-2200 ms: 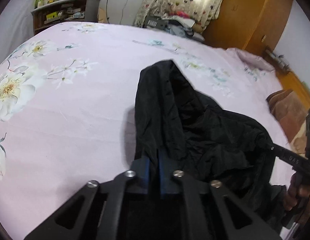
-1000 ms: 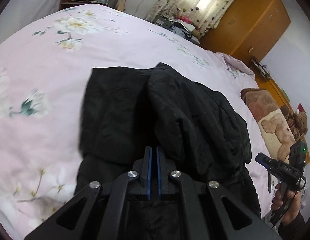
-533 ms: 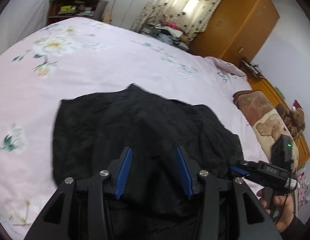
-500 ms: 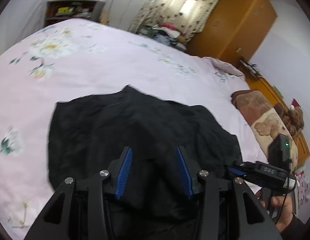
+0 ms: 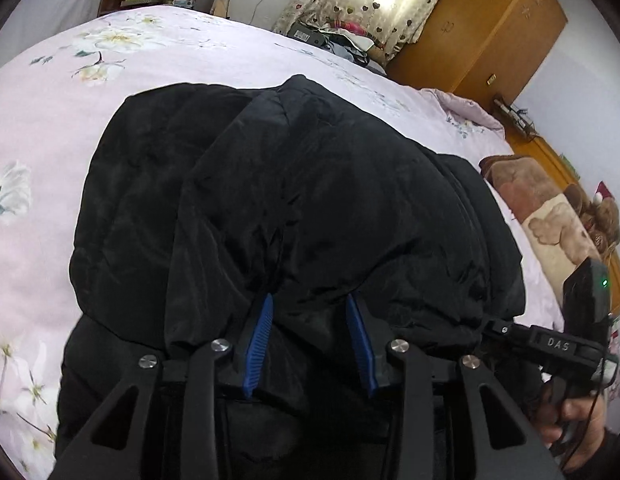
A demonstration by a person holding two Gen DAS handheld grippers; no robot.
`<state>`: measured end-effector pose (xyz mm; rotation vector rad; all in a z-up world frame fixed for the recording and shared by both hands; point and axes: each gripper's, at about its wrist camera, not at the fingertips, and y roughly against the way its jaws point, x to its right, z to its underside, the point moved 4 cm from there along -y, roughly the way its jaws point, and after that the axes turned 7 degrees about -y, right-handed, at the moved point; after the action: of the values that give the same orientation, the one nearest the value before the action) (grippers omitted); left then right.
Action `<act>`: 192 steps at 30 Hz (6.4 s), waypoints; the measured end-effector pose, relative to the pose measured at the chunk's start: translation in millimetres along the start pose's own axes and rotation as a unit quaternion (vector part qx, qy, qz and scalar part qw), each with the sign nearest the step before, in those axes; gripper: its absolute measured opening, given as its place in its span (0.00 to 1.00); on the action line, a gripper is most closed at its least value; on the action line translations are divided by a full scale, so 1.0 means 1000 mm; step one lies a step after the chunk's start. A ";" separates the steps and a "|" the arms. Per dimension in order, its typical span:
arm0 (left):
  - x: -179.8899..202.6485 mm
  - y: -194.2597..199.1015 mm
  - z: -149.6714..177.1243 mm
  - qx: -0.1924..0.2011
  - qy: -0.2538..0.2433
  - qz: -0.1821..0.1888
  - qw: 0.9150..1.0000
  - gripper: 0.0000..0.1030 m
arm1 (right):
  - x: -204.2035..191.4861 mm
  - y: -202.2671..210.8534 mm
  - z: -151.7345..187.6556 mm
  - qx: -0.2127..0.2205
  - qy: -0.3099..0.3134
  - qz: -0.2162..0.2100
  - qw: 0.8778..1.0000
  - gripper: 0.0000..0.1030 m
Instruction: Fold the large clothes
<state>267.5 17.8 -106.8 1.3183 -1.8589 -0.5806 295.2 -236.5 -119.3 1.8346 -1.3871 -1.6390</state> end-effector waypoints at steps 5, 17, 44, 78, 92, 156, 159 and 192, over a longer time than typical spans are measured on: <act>0.012 0.028 -0.010 -0.006 -0.006 -0.011 1.000 0.39 | -0.016 0.026 -0.002 0.012 0.051 0.043 0.998 0.21; 0.001 0.006 -0.062 0.033 -0.049 -0.078 0.995 0.39 | -0.037 0.037 -0.070 0.104 0.136 0.100 0.980 0.22; -0.016 -0.084 -0.112 0.049 -0.072 -0.092 0.992 0.33 | -0.013 -0.060 -0.136 0.081 0.149 0.149 0.974 0.22; 0.053 0.010 0.018 -0.006 -0.119 -0.030 0.992 0.36 | -0.038 0.026 0.032 0.056 0.204 0.071 0.975 0.29; 0.058 0.064 0.040 0.002 -0.108 -0.043 0.993 0.36 | -0.038 0.056 0.058 0.056 0.192 0.090 0.976 0.29; 0.008 0.200 0.158 0.010 -0.080 -0.156 0.985 0.57 | 0.056 0.200 0.181 0.101 0.116 0.139 0.978 0.54; -0.003 0.190 0.157 0.001 -0.067 -0.162 0.984 0.58 | 0.068 0.195 0.172 0.097 0.104 0.146 0.979 0.54; -0.010 0.162 0.194 -0.073 -0.055 -0.113 0.989 0.15 | 0.150 0.177 0.160 -0.024 -0.052 0.070 0.996 0.15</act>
<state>20.6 72.5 -108.3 1.4332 -1.7281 -0.9064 56.3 -385.6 -119.7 1.6086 -1.4697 -1.7005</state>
